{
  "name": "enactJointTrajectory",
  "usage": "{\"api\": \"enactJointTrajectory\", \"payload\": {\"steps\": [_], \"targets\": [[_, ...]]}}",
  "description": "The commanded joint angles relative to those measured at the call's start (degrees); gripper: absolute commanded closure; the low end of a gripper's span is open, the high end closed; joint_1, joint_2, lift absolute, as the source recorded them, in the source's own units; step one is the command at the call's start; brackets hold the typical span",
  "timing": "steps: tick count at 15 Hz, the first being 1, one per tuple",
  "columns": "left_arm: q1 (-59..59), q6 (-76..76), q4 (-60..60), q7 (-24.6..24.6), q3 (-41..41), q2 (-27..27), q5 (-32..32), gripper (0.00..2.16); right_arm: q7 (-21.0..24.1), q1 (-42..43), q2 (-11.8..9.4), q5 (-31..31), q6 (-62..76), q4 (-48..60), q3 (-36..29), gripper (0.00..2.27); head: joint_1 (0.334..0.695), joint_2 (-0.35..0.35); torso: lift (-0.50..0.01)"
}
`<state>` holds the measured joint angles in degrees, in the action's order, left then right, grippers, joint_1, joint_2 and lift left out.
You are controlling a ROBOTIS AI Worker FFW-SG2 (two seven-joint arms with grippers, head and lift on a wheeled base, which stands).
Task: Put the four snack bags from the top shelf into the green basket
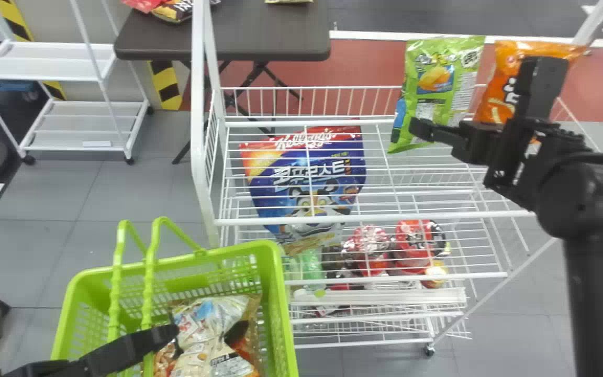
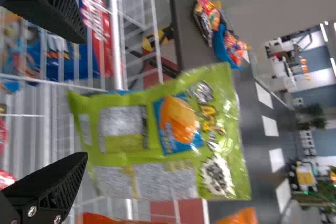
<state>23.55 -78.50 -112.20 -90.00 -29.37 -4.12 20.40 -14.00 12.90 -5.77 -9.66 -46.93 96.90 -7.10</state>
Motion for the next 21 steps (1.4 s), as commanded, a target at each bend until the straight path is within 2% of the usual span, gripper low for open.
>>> {"api": "enactJointTrajectory", "payload": {"steps": [1, 4, 6, 7, 8, 10, 11, 16, 21], "targets": [[0.00, 0.14, 0.23, -0.57, -0.25, 0.08, 0.25, 2.15, 0.03, 5.73, 0.41, 3.95, 6.89, -11.12, 1.12, 0.04, 0.695, -0.071, 0.000], [0.00, 0.84, 0.84, -0.57, -0.95, 0.08, 0.52, 2.15, 0.91, 12.06, 0.58, 9.05, 15.51, -24.22, 4.02, 0.08, 0.695, -0.082, 0.000], [0.18, 1.55, 1.19, -0.57, -1.56, 0.17, 0.96, 2.15, 1.08, 16.01, 0.84, 11.16, 19.02, -31.69, 4.90, 0.26, 0.695, -0.073, 0.000], [0.18, 1.72, 1.46, -0.57, -2.00, 0.17, 1.13, 2.15, 0.82, 17.07, 0.84, 11.77, 19.37, -33.44, 5.52, 0.53, 0.695, -0.070, 0.000], [0.18, 2.08, 1.72, -0.57, -2.18, 0.17, 1.22, 2.15, 0.29, 17.16, 0.84, 11.77, 19.37, -33.62, 5.52, 0.96, 0.695, -0.066, 0.000], [0.09, 2.25, 2.25, -0.57, -2.18, 0.08, 1.22, 2.15, 0.82, 15.57, 0.84, 11.51, 18.67, -32.65, 5.43, 2.03, 0.695, -0.055, 0.000], [0.00, 2.25, 2.25, -0.57, -2.18, 0.17, 1.22, 2.15, 1.08, 14.34, 1.37, 11.42, 18.14, -30.63, 5.34, 2.20, 0.695, -0.050, 0.000], [-0.26, 2.25, 2.25, -0.57, -1.92, 0.08, 1.22, 2.15, 0.56, 7.84, 1.37, 9.84, 14.10, -17.27, 4.55, 2.25, 0.695, -0.045, 0.000], [-0.35, 2.25, 2.25, -0.57, -1.92, 0.17, 1.13, 2.15, 0.21, -6.75, 1.46, 2.81, -5.94, 14.37, 4.37, 2.25, 0.695, -0.026, 0.000]]}}
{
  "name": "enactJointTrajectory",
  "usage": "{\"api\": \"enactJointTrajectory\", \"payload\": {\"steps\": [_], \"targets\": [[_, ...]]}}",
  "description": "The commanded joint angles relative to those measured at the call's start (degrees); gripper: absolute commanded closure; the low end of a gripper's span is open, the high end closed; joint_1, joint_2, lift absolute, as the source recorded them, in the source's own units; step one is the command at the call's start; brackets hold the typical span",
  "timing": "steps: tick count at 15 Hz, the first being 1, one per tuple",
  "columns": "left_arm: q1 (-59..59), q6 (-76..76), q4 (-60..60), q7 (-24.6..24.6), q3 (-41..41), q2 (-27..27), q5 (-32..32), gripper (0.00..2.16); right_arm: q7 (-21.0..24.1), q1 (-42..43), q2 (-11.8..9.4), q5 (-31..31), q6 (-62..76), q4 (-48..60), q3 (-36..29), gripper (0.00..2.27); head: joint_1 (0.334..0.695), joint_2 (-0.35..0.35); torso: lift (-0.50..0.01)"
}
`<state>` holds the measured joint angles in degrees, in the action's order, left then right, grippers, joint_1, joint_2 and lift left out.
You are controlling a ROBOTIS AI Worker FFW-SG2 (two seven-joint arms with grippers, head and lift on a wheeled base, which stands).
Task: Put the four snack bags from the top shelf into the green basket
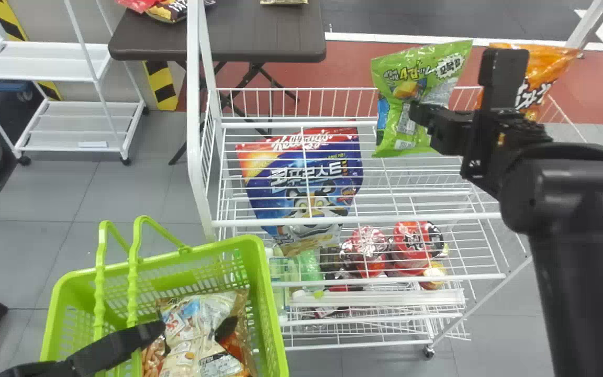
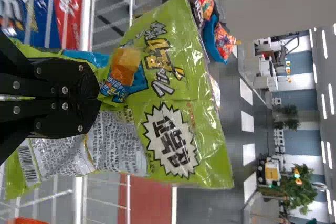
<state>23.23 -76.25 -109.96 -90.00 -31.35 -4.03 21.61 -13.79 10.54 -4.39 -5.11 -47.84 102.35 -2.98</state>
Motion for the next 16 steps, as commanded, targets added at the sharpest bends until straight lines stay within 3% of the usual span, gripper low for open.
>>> {"api": "enactJointTrajectory", "payload": {"steps": [1, 4, 7, 12, 16], "targets": [[-0.12, 0.00, 0.01, -0.57, 0.15, 0.08, -0.07, 2.15, 0.08, -8.08, 0.08, -4.99, -9.78, 15.87, 0.17, 2.25, 0.695, -0.018, 0.000], [-0.56, 0.00, 0.01, -0.57, 0.50, 0.16, -0.25, 2.15, 0.34, -17.92, 0.08, -13.17, -19.45, 30.72, 1.22, 2.25, 0.695, 0.026, 0.000], [-0.91, 0.00, -0.08, -0.57, 1.11, 0.16, -0.34, 2.15, 0.25, -23.10, 0.08, -18.00, -22.96, 35.11, 5.88, 2.25, 0.695, 0.126, 0.000], [-0.91, 0.00, -0.08, -0.57, 1.64, 0.16, -0.43, 2.15, 0.96, -22.93, 1.31, -18.62, -21.55, 31.86, 18.62, 2.25, 0.695, 0.327, 0.000], [-1.09, 0.00, -0.08, -0.57, 1.64, 0.16, -0.43, 2.15, 1.13, -21.44, 2.80, -21.61, -17.51, 22.37, 24.16, 2.25, 0.695, 0.350, 0.000]]}}
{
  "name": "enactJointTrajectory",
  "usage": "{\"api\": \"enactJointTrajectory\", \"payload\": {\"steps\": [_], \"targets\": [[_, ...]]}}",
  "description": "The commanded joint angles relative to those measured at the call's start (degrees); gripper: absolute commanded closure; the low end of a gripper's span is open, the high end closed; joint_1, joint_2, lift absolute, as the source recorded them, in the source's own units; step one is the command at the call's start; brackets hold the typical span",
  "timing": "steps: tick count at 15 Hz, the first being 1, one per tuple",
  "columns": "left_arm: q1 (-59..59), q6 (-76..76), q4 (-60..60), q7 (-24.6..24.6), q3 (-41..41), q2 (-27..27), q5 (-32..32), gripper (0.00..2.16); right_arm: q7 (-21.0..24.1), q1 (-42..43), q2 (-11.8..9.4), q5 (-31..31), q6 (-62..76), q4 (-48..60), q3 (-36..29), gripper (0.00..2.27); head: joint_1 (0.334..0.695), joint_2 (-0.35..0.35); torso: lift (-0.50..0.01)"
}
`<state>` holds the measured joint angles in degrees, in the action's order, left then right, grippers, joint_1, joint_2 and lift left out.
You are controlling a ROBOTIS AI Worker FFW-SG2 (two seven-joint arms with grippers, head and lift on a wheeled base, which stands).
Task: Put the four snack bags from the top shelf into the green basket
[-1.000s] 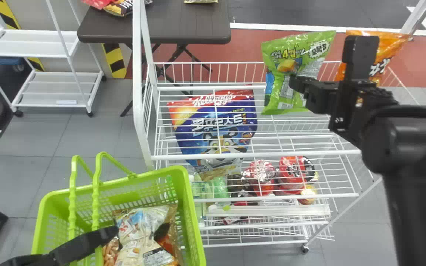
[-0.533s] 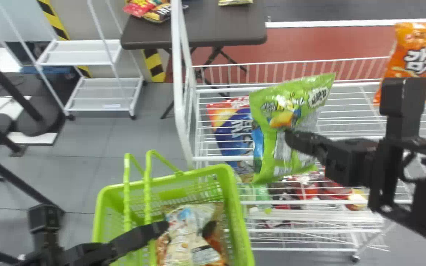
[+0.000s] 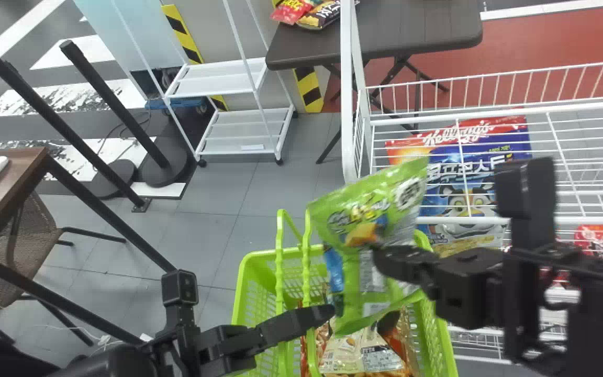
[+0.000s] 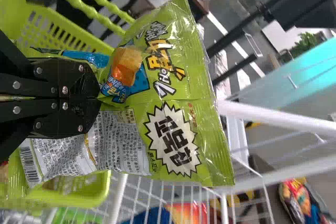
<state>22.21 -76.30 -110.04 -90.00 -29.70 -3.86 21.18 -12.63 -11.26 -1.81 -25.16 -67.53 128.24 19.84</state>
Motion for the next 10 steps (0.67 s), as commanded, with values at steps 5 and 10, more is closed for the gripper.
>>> {"api": "enactJointTrajectory", "payload": {"steps": [5, 10], "targets": [[-0.59, -0.13, 0.00, -0.57, 0.25, -0.10, -0.08, 2.15, 0.24, 3.96, 0.76, -6.48, 4.64, -16.97, 4.77, 2.25, 0.695, 0.350, 0.000], [-0.59, -0.13, 0.09, -0.57, 0.43, -0.10, -0.08, 2.15, -0.46, 12.84, 0.85, -11.57, 5.69, -30.86, 10.22, 1.74, 0.695, 0.350, 0.000]]}}
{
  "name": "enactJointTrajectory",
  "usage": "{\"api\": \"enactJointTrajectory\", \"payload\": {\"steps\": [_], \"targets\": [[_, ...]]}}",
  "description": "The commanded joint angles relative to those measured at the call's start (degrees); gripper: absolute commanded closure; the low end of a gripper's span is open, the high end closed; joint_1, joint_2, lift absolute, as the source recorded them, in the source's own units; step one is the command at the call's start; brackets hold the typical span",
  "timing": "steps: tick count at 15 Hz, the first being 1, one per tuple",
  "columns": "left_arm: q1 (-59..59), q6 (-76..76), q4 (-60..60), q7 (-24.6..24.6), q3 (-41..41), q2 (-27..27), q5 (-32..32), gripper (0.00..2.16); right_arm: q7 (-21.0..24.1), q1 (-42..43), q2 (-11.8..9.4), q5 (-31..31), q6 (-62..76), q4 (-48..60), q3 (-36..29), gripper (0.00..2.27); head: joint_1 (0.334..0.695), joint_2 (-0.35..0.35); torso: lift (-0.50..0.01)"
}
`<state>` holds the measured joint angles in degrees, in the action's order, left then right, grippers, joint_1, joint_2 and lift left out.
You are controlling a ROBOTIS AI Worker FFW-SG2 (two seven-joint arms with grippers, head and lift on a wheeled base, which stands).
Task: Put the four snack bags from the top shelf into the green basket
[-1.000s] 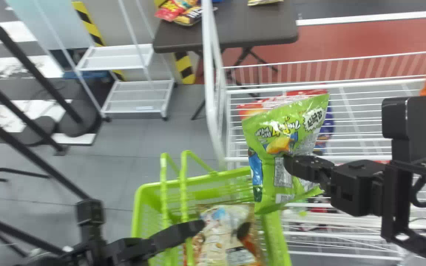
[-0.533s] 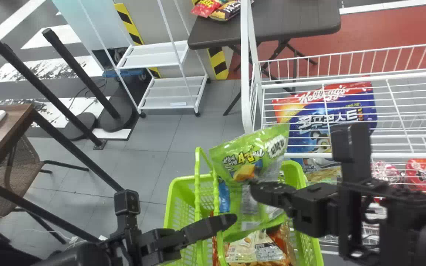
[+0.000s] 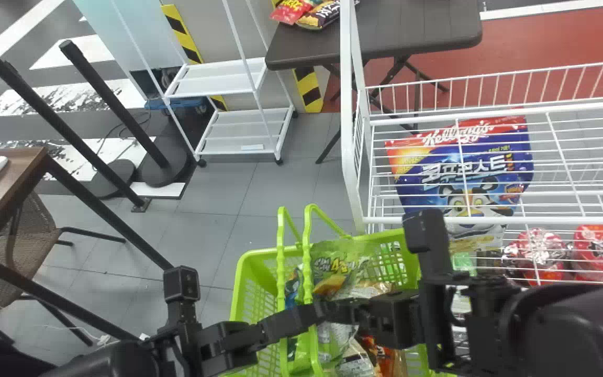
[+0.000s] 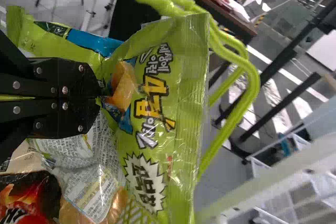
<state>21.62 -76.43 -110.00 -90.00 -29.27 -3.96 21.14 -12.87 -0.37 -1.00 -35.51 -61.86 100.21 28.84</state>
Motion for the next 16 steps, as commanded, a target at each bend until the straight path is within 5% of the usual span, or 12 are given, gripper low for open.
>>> {"api": "enactJointTrajectory", "payload": {"steps": [1, 2, 10, 13, 15, 16], "targets": [[0.09, 0.00, 0.05, -0.57, 0.00, 0.00, 0.04, 2.15, -0.40, 2.13, -0.14, -1.50, -0.68, -2.66, 0.87, 0.82, 0.695, 0.350, 0.000], [0.09, 0.00, 0.05, -0.57, 0.00, -0.09, 0.04, 2.15, -0.66, 1.51, -0.67, -1.76, -2.79, -1.51, -0.18, 0.00, 0.695, 0.350, 0.000], [-0.09, 0.18, 0.40, -0.57, 0.09, -0.17, -0.14, 2.15, -3.92, -4.55, -3.30, -10.02, -28.22, 21.95, -29.72, 0.06, 0.695, 0.350, 0.000], [-0.18, 0.18, 0.40, -0.57, 0.00, -0.26, -0.14, 2.15, -3.12, -5.08, -3.83, 2.37, -23.00, 25.38, -36.39, 0.06, 0.695, 0.329, 0.000], [-0.26, 0.18, 0.57, -0.57, 0.09, -0.26, -0.05, 2.15, -0.84, -2.79, -3.83, 11.86, -11.75, 23.27, -37.19, 0.06, 0.695, 0.229, 0.000], [-0.26, 0.18, 0.66, -0.57, 0.00, -0.26, -0.05, 2.15, 0.30, -1.39, -3.74, 16.17, -6.48, 21.25, -37.01, 0.06, 0.695, 0.122, 0.000]]}}
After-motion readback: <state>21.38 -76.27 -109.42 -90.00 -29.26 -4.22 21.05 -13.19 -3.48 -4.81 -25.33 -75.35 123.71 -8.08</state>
